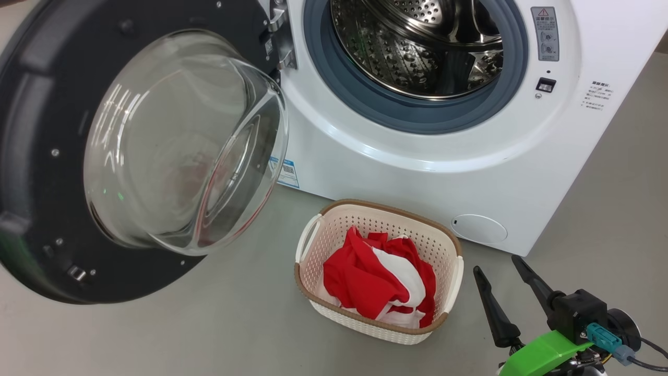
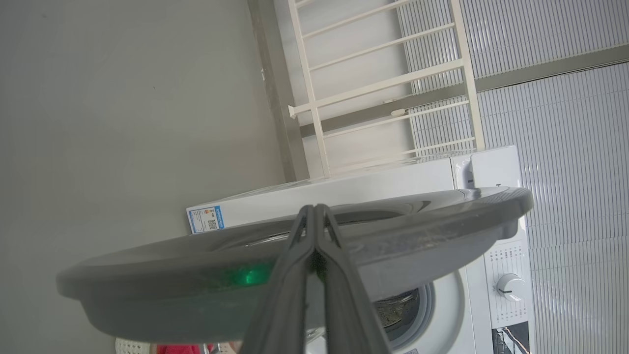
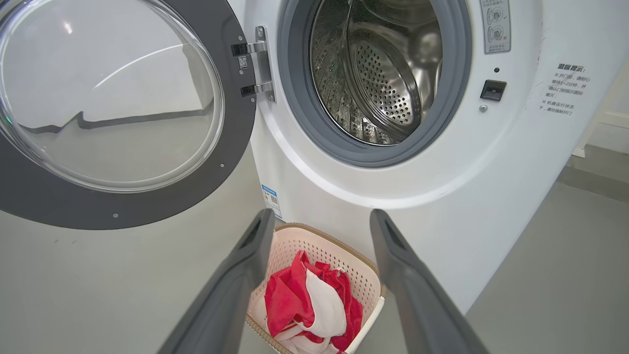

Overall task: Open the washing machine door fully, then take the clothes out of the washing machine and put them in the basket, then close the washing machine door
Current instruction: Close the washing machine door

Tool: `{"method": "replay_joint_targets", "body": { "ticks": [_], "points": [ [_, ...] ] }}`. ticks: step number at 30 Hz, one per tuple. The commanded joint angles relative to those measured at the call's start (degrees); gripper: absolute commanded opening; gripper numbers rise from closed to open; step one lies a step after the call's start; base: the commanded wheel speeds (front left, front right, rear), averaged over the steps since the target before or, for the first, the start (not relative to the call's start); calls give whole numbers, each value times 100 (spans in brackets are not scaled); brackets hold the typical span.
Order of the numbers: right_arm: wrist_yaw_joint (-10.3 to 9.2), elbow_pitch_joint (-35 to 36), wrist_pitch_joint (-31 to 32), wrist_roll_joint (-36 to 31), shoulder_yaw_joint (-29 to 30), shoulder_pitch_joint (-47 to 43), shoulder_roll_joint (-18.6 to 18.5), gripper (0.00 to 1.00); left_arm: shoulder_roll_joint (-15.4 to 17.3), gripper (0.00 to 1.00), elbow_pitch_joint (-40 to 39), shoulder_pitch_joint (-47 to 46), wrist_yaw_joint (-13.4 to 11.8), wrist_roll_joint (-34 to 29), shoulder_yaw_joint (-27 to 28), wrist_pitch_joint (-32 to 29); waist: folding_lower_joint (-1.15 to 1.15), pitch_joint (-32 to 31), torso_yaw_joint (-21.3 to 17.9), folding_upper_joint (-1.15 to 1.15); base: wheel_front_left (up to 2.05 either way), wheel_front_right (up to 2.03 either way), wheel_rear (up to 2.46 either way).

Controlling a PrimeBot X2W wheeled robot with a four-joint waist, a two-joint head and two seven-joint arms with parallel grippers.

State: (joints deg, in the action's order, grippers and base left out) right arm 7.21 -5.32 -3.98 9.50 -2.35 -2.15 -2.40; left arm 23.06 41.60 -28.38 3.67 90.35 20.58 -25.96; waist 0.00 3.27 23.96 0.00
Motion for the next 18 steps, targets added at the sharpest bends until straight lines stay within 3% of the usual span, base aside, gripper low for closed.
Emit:
{"method": "replay_joint_targets", "body": {
  "ticks": [1, 18],
  "points": [
    [28, 155, -18, -35, -110, 230, -48, 100, 371, 0, -176, -78, 140, 79, 119, -220, 0, -17, 21, 0, 0, 0, 0],
    [28, 88, -72, 51, -158, 239, -48, 100, 133, 0, -1096, 648, 175, 487, -31, -1396, 0, -74, -89, 0, 0, 0, 0]
  ]
}}
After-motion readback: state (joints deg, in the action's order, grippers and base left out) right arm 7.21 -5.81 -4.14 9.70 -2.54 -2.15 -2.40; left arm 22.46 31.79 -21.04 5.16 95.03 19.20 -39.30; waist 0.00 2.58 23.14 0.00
